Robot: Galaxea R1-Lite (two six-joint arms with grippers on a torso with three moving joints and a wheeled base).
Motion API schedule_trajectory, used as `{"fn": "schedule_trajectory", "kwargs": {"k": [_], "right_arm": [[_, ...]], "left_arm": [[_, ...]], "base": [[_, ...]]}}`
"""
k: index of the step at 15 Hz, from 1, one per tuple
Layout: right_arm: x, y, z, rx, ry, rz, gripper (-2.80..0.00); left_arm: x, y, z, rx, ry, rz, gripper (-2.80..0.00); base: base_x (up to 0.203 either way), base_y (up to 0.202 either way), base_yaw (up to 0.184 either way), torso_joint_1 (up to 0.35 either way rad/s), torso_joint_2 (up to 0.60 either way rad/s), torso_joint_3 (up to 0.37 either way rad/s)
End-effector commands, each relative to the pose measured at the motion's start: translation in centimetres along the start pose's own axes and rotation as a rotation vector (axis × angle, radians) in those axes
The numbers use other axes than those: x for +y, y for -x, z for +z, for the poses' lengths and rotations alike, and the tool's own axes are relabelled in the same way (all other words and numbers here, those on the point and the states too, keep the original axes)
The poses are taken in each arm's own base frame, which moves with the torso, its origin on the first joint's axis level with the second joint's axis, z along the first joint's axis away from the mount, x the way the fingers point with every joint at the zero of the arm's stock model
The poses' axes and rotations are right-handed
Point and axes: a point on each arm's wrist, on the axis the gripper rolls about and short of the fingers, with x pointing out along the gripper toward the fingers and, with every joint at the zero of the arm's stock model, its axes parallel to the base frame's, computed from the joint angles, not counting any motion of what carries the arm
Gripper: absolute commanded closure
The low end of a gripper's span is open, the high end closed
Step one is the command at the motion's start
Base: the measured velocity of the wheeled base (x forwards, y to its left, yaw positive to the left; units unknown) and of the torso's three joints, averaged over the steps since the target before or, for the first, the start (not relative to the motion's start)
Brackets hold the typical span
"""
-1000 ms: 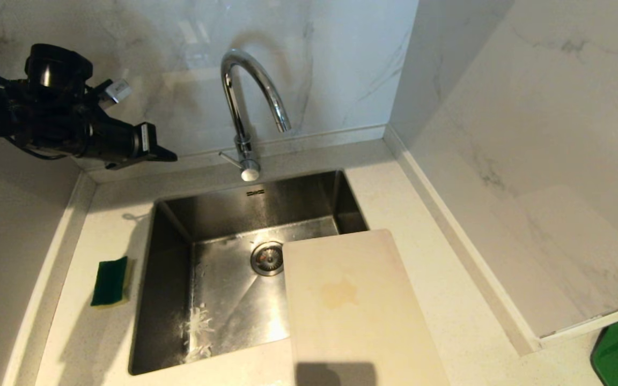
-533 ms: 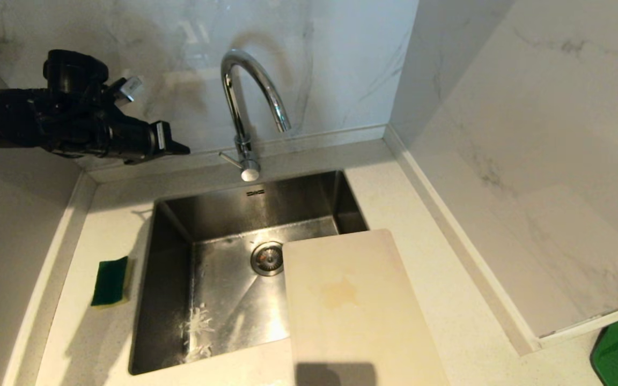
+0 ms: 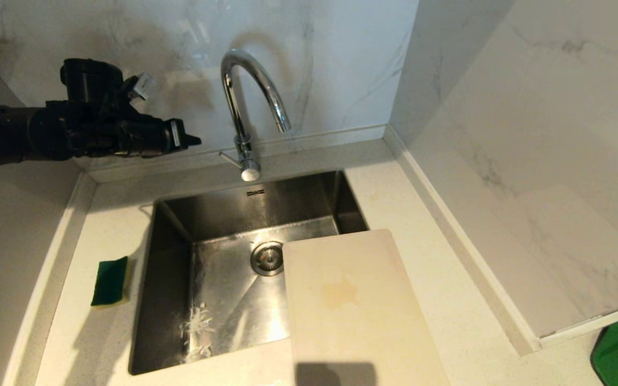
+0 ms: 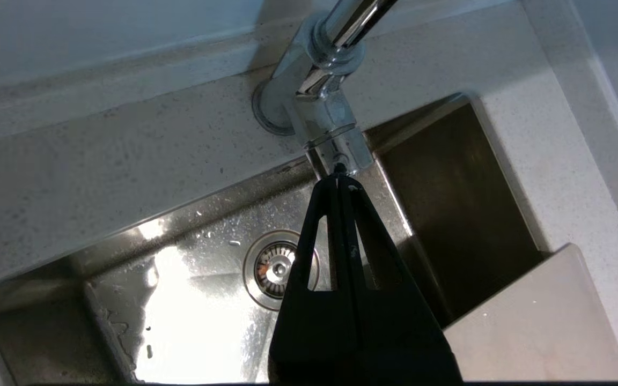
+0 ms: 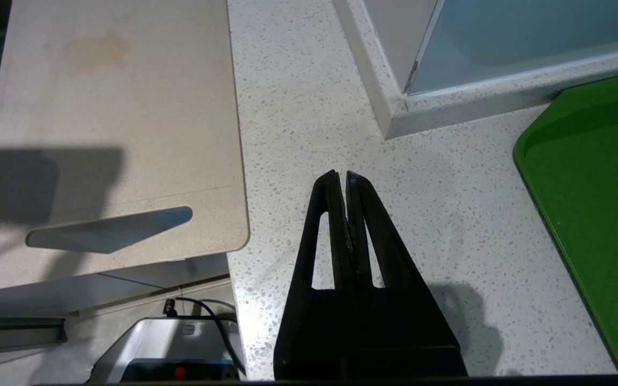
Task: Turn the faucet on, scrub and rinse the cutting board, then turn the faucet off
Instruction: Turn on the tap
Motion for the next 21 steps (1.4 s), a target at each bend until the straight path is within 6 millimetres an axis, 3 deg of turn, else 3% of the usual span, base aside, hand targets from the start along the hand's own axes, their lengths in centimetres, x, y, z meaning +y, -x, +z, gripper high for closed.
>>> {"fn": "schedule_trajectory", "kwargs": {"k": [1,9,21], "right_arm": [[0.0,0.0,0.0,0.001,0.0,0.001,0.0],[0.0,0.0,0.0,0.001,0.0,0.001,0.0],[0.0,0.0,0.0,0.001,0.0,0.001,0.0]], "left_arm": [[-0.2,-0.4,-0.2,-0.004,-0.002,-0.006,0.0],[-0.4,-3.9,-2.2,-0.044,-0.026,-0.048,0.0],[0.1,-5.0,-3.0,-0.056,-0.031,-0.046,0.0]], "base": [[0.0,0.0,0.0,0.0,0.0,0.0],[0.0,0.0,0.0,0.0,0.0,0.0],[0.0,0.0,0.0,0.0,0.0,0.0]]}}
